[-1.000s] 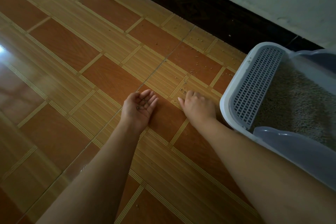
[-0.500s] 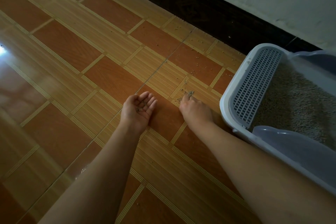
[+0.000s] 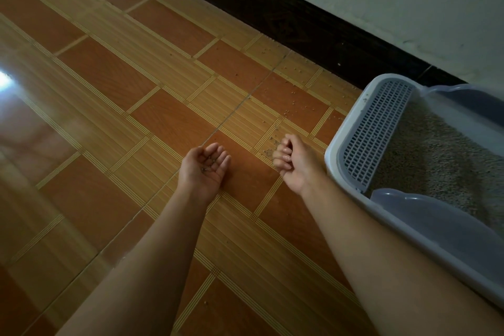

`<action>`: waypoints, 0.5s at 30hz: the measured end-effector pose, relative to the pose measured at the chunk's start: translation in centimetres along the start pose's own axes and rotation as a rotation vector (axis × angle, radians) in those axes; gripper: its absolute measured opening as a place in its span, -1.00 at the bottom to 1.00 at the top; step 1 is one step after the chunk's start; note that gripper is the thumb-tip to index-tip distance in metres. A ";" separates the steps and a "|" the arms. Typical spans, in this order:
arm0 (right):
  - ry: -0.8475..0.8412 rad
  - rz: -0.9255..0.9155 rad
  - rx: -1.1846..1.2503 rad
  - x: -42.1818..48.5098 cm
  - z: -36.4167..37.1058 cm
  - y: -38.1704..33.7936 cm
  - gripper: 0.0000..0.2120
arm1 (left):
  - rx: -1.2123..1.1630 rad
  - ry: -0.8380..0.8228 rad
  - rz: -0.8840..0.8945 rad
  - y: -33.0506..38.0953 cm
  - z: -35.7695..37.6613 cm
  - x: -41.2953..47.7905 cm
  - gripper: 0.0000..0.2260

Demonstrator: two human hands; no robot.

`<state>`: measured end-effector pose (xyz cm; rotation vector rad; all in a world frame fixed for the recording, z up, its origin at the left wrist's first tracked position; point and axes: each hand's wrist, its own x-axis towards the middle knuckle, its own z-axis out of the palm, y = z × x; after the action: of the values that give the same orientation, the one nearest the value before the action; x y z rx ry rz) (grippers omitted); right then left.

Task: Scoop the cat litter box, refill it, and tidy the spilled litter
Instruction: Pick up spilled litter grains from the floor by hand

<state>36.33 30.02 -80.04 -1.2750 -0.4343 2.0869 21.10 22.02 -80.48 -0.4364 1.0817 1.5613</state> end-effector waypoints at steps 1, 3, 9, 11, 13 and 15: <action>-0.042 0.045 0.088 -0.1 0.0 -0.2 -0.68 | -0.002 -0.002 0.003 0.0 0.0 -0.1 -0.67; -0.120 0.092 0.213 -0.4 -0.1 -0.5 -0.67 | -0.008 0.004 0.013 0.1 0.2 -0.2 -0.68; -0.232 0.062 0.299 -0.9 0.3 -1.0 -0.86 | -0.002 0.033 0.046 0.2 0.3 -0.5 -0.69; -0.217 0.055 0.283 -0.9 0.2 -1.1 -0.80 | -0.001 0.034 0.046 0.3 0.2 -0.5 -0.69; -0.172 0.048 0.231 -0.9 0.0 -1.1 -0.72 | 0.008 0.037 0.046 0.4 0.2 -0.6 -0.69; -0.092 0.034 0.136 -0.9 -0.2 -1.1 -0.67 | 0.016 0.033 0.045 0.4 0.2 -0.6 -0.68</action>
<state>37.20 30.21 -78.93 -1.1187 -0.3066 2.1704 20.99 21.85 -79.74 -0.4311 1.1358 1.5881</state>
